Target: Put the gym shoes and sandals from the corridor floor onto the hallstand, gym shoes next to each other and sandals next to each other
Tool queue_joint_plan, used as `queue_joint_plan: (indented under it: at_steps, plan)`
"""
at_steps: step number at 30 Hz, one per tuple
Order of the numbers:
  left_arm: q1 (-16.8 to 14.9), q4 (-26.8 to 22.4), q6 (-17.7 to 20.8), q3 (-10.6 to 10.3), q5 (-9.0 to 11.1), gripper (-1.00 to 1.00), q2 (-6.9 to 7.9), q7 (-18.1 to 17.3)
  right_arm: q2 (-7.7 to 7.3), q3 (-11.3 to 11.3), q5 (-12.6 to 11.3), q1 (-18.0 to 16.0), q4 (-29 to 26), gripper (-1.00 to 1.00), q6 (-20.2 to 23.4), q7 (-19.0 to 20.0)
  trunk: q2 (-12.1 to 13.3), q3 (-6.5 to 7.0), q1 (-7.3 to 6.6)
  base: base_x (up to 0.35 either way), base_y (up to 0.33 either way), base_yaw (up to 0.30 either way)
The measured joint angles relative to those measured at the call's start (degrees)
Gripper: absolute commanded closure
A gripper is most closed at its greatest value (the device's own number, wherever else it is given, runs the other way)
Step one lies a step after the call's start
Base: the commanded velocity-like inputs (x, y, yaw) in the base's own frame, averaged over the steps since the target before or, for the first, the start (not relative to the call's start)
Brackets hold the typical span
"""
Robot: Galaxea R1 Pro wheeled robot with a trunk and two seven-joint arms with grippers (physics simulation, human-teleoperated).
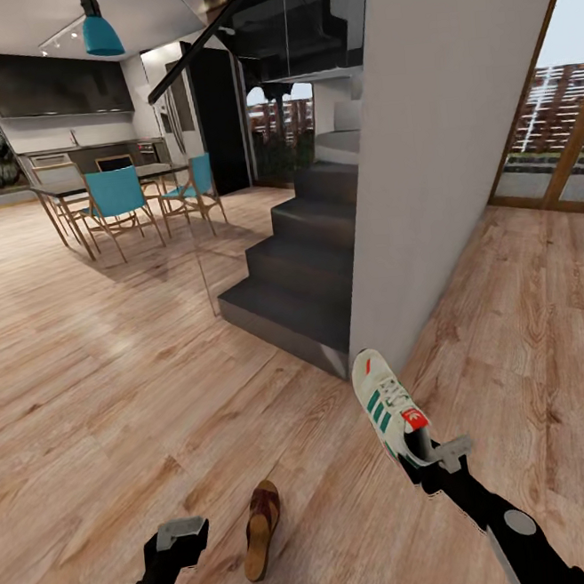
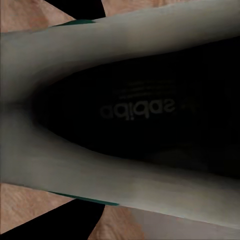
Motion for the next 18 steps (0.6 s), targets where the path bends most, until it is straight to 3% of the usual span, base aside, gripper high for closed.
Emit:
queue_joint_plan:
  at_steps: [6, 11, 18]
  plan:
    - [-1.12, 0.04, 0.38, -0.09, -0.34, -1.0, 0.07, 1.61, -0.08, -0.16, 0.03, 0.01, -7.3, 1.0, 8.44, 6.3, 0.0, 0.0, 0.0, 0.0, 0.0, 0.0]
    - [-1.04, 0.13, 0.31, -0.06, -0.47, -1.0, 0.1, 1.83, -0.13, -0.04, 0.22, 0.0, -8.28, 1.0, 10.24, 7.23, 0.0, 0.0, -0.01, 0.074, 0.0, 0.0]
    - [-1.0, 0.21, 0.37, 0.0, -0.5, -1.0, 0.05, 1.88, -0.15, 0.04, 0.3, 0.01, -8.56, 1.0, 10.64, 7.48, 0.0, 0.0, -0.03, 0.286, 0.0, 0.0]
